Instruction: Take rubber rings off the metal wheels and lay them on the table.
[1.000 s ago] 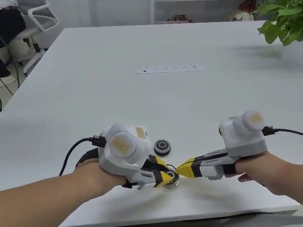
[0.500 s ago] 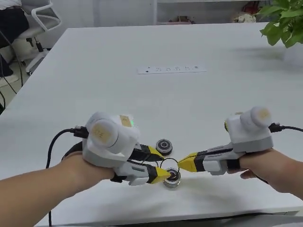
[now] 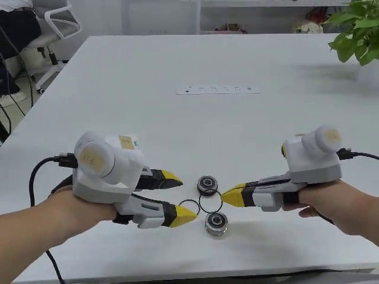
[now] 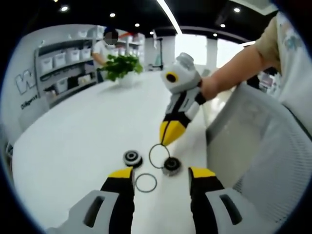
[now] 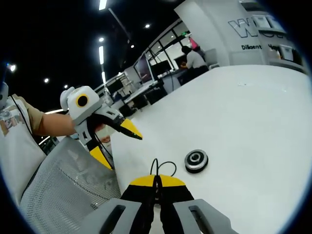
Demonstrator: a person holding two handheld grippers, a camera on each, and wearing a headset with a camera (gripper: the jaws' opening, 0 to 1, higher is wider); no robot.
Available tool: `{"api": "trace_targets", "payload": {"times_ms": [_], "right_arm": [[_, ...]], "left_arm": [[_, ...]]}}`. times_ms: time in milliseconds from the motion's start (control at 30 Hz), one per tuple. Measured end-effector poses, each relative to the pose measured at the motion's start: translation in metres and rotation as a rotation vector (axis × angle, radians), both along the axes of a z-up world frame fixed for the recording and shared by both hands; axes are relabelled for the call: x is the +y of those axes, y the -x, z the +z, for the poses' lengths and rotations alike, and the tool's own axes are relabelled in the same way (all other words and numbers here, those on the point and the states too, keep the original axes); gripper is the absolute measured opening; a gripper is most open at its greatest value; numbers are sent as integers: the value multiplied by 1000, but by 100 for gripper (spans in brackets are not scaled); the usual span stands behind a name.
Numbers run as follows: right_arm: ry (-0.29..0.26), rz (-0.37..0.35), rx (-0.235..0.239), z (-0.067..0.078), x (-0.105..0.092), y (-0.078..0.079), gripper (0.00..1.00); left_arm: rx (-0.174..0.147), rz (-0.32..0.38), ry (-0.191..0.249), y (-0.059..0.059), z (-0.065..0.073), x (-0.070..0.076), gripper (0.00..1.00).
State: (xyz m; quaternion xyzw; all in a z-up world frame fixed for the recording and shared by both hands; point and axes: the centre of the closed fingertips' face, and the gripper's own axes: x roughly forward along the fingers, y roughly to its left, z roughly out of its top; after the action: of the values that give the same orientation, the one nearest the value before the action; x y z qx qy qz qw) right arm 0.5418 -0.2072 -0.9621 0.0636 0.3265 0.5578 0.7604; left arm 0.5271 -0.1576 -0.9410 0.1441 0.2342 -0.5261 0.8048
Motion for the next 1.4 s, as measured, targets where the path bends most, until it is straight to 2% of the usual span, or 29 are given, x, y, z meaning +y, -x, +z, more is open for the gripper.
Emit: {"api": "trace_targets", "payload": {"times_ms": [233, 500, 667, 967, 1167, 1400], "right_arm": [[3, -8, 5, -5, 11, -5, 0], [9, -5, 11, -7, 21, -11, 0], [26, -9, 23, -14, 28, -14, 0], [40, -10, 70, -23, 40, -8, 0], [49, -3, 89, -28, 44, -7, 0], [88, -10, 93, -40, 39, -11, 0]], "left_arm": [[18, 74, 18, -3, -1, 19, 51], [21, 110, 29, -5, 1, 32, 58], [16, 125, 24, -7, 1, 35, 61], [5, 137, 10, -9, 0, 42, 66], [15, 147, 7, -9, -3, 46, 67], [25, 162, 8, -10, -6, 51, 67]]}}
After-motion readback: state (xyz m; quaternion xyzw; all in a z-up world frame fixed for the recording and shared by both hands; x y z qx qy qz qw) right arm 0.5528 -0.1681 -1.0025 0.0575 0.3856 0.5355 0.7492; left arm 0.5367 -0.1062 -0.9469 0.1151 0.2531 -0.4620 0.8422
